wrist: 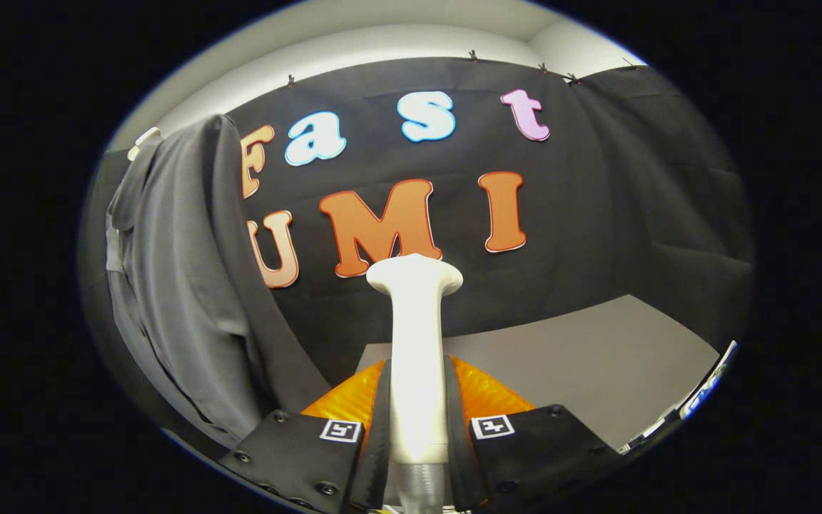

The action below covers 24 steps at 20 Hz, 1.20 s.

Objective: Iron the clothes twice with a garment steamer, once on the left side and once on the right side.

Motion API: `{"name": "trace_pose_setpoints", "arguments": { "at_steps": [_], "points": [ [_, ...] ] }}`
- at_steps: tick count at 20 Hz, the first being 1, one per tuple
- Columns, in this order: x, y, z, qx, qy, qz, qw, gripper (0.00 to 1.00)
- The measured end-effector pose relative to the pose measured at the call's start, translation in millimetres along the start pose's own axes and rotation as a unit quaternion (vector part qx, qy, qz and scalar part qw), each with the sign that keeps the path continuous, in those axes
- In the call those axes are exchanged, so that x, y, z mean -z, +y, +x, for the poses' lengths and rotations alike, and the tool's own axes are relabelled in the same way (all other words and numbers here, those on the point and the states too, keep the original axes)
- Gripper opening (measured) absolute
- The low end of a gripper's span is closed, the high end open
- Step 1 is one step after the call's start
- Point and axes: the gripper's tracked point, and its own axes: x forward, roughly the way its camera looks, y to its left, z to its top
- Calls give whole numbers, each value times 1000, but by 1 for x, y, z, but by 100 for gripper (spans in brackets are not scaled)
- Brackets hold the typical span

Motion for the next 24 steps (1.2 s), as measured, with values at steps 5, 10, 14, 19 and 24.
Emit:
{"name": "trace_pose_setpoints", "arguments": {
  "at_steps": [5,10,14,19,24],
  "points": [
    [-15,13,-67,3,-72,15,997,42],
    [0,19,-133,27,-121,3,992,42],
    [1,36,-181,29,-151,-9,988,42],
    [11,80,-223,17,-175,-23,984,42],
    [24,135,-241,12,-201,-47,978,42]
  ]
}}
